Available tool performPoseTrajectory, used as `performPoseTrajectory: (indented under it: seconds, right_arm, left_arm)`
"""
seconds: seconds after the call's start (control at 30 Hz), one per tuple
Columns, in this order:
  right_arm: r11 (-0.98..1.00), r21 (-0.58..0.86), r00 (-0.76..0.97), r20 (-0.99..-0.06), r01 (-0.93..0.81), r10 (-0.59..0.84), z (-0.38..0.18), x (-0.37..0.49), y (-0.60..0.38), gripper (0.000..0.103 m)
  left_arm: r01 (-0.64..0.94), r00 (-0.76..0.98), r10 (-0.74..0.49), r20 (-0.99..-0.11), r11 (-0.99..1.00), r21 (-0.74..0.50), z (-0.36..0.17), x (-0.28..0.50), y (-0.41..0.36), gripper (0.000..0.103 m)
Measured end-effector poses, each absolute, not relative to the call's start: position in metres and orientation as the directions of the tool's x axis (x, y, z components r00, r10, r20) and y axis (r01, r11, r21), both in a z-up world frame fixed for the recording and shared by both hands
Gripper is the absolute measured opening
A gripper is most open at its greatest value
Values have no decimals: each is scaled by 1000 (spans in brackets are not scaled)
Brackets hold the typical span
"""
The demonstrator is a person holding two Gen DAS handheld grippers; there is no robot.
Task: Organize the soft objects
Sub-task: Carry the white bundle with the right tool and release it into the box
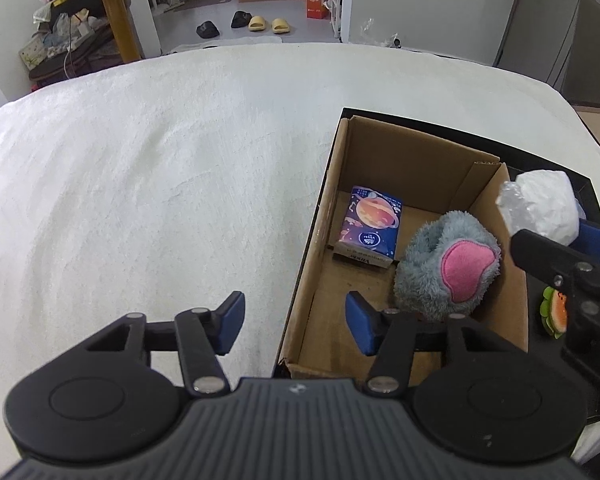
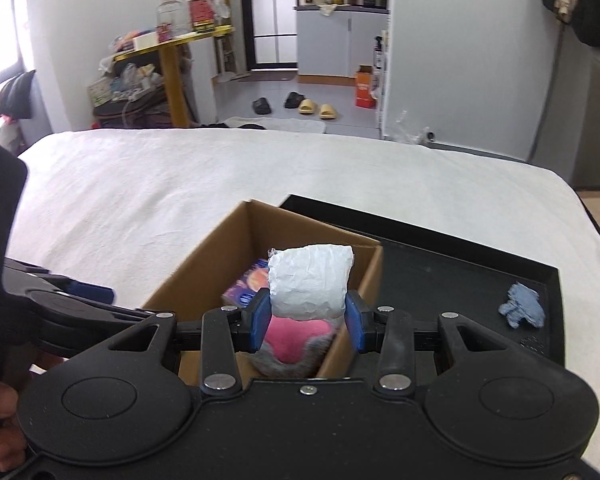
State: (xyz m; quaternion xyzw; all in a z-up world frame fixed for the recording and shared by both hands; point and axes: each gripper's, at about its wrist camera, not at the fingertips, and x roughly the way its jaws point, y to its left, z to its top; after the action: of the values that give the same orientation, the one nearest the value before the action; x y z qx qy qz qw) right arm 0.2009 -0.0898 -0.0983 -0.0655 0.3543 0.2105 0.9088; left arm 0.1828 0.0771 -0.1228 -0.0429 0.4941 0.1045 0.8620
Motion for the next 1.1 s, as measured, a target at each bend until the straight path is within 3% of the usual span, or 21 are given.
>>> performPoseTrajectory:
  seconds: [0.17,0.23,0.33,0.8,0.97,1.1]
  right_arm:
    - [879,44,631,-679,-475,375,-98,204,-76,39]
    - [863,61,610,-682,-502,403,-100,205,-71,39]
    - [836,83,570,-694,-543,440,-101,210,-66,40]
    - [788,187,476,-707,-587,523,-92,225,-63,41]
    - [796,223,471,-706,-562,530,-96,225,-73,54]
    - [812,231,488,-700,-536,522,-97,221,-86,54]
  left_arm:
    - [-226,486,111,-867,974,-2,-125,183,81,36]
    - [-235,480,95,-872,972,-24,-127,184,85,21]
    - [-243,475,74,-877,969,-50,-128,183,90,14]
    - [-247,504,64,-861,966,-73,-123,177,92,11]
    - [-259,502,78,-862,964,-64,-121,177,92,15]
    - [-253,512,105,-852,967,-32,-117,176,87,16]
